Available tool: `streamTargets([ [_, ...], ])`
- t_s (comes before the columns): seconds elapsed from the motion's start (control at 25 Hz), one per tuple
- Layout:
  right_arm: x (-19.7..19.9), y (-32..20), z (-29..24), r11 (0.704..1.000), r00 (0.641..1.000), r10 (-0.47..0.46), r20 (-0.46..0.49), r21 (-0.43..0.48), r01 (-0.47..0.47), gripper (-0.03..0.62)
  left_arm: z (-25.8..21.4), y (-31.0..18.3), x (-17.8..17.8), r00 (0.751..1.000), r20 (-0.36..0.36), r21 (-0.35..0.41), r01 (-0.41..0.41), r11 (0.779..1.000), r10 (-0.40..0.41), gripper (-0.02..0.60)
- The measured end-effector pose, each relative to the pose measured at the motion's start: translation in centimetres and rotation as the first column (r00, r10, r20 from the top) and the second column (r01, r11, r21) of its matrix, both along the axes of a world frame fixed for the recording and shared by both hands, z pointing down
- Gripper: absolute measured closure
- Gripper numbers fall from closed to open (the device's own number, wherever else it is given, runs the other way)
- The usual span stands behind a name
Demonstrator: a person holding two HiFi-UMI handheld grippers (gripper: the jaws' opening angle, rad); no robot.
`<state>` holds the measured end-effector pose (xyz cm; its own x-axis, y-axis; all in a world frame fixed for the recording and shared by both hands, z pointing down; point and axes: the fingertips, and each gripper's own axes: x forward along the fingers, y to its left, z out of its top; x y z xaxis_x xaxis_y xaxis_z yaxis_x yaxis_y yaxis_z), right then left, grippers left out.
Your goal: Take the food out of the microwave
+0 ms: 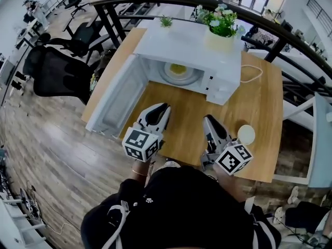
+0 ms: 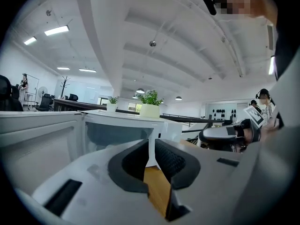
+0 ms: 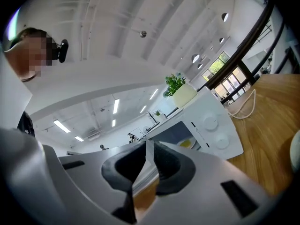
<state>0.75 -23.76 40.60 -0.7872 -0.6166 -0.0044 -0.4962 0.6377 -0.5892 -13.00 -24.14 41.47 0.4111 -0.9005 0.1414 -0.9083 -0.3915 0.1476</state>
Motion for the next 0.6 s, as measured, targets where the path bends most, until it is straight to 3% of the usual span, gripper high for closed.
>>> streamTargets([
  [0.2,-0.9,-2.5,0.5,0.996,0.996,0.088,-0.013,-0.022,-0.089,0.545,0.3,-3.2,-2.0,0.999,0.01,-0.01,-0.037,0.999,0.037,0.552],
  [0.6,-4.7,-7.4,0.5,0.985,0.985,0.166,-0.05,-0.035,-0.167,0.523,0.5,-8.7,-5.1,0.993,0.093,0.004,-0.076,0.997,0.075,0.551],
])
